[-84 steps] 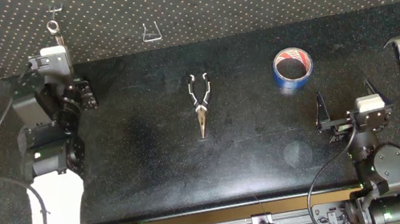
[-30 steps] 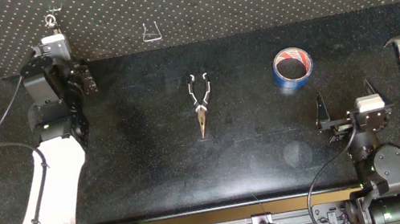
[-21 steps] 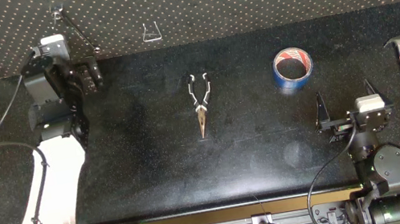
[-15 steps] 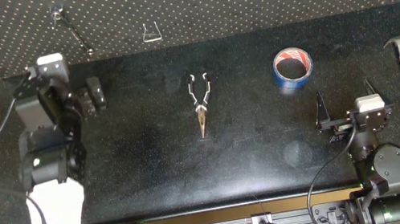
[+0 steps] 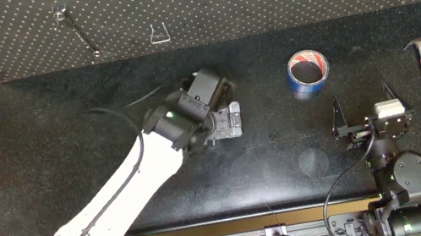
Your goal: Place Tools Onto Pegboard
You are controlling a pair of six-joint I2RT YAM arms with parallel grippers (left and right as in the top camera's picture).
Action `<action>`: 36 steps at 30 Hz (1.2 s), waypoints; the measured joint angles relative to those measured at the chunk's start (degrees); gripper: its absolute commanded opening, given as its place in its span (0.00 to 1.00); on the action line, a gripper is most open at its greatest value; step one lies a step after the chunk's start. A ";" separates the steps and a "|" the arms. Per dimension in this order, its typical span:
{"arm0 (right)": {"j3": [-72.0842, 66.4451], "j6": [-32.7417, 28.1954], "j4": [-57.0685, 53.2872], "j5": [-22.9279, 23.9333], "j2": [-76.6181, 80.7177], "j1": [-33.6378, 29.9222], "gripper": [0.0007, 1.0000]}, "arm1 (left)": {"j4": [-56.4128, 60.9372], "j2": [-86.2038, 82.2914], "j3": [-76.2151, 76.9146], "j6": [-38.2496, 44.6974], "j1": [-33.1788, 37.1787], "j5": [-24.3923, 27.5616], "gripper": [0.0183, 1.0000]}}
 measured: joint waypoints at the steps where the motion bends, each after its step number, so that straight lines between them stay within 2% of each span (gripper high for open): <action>1: 0.00 0.00 0.00 0.00 0.00 0.00 0.99 | 0.66 1.27 0.37 0.00 0.00 0.44 1.00; 5: 0.00 0.00 0.00 0.02 0.00 0.00 0.99 | 1.20 7.87 1.73 0.68 3.54 0.63 1.00; 9: 0.00 0.00 0.00 0.00 0.00 0.00 0.99 | 1.42 12.70 6.73 5.60 6.82 -0.04 1.00; 16: 0.00 0.00 0.00 0.00 0.00 0.00 0.99 | 2.01 21.77 14.78 9.38 7.85 -0.55 1.00; 24: 0.00 0.00 0.00 0.00 0.00 0.00 0.99 | 2.71 24.02 15.28 10.56 10.36 -0.63 1.00; 30: 0.00 0.00 0.00 0.00 0.00 0.00 0.99 | 3.15 27.65 15.37 10.60 10.36 3.19 1.00; 36: 0.00 0.00 0.00 0.00 0.00 0.00 0.99 | 3.15 27.71 15.39 10.58 10.36 4.07 1.00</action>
